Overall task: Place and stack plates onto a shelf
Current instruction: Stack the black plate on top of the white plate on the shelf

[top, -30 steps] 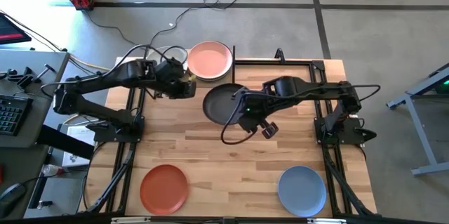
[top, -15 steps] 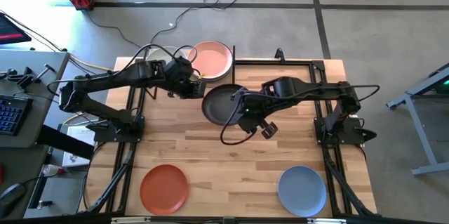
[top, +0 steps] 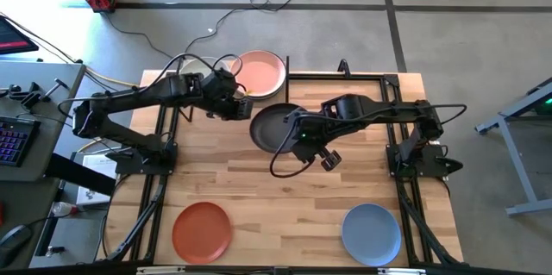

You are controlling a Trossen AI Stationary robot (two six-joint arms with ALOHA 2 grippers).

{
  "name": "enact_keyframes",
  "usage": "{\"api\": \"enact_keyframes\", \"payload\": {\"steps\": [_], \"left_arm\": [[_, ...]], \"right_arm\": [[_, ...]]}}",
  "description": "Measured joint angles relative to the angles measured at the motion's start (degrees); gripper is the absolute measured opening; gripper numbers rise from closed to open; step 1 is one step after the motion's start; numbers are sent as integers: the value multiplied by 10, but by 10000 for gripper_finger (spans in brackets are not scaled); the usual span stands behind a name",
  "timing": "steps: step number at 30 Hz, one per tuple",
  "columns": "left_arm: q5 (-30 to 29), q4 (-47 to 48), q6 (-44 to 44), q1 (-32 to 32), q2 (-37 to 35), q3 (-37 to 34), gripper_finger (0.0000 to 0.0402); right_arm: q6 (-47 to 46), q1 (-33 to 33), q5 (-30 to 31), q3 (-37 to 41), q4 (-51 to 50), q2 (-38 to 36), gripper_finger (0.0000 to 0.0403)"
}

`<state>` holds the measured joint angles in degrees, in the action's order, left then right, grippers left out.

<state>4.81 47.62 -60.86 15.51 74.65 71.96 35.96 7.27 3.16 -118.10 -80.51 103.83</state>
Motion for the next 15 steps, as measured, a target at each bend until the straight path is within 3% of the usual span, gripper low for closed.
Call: {"api": "enact_keyframes", "payload": {"steps": [15], "left_arm": [[29, -25, 10, 5, 0, 0, 76]], "right_arm": [[-2, -2, 1, 0, 5, 0, 0]]}}
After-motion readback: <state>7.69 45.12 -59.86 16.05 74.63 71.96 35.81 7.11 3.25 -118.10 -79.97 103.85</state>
